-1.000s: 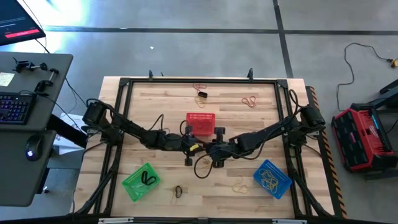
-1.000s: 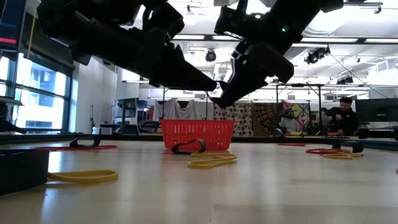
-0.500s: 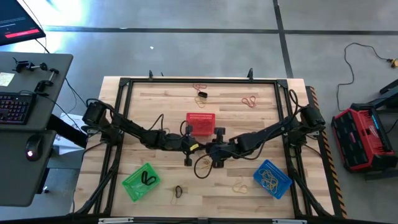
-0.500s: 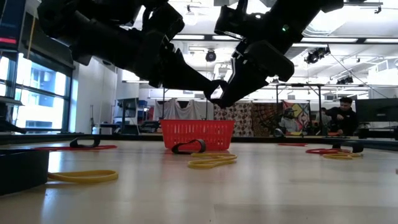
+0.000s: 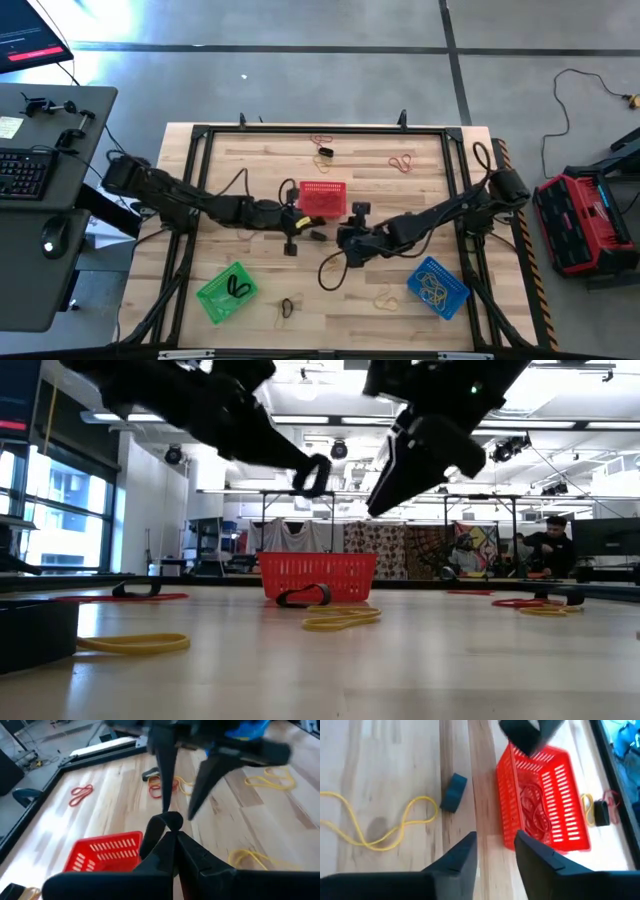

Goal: Sort rubber bands into baskets
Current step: Put the black rubber band into the green bin

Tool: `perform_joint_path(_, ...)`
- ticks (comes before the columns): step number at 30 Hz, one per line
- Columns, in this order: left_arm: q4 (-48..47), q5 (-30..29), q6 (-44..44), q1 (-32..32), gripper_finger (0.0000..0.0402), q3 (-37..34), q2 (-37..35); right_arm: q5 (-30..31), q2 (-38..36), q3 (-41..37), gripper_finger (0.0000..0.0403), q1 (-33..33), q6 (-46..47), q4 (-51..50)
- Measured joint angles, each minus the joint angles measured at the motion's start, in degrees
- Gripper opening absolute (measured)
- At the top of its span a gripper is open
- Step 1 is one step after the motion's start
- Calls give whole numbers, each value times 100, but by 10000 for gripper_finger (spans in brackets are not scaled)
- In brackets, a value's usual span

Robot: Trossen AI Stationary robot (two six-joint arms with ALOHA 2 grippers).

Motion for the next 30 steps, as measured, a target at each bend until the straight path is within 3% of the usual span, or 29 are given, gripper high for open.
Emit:
perform_joint_path(7,-1431,326,-14,-322,0,2,-1006,-281,86,-4,9,-305,-372,235)
perform_joint_path(16,-3370,526,-930,-904,0,4,-2063,-1248,104,-179,5,-813,-968,1464)
perform_joint_path(21,-4280,761,-1625,-1438,0,2,-2274,-1268,108,-617,1,-866,-938,2151)
perform_joint_path(30,-5296,1545,-3420,-2335,0,2,-2316,-1103,108,-951,0,-729,-598,2308)
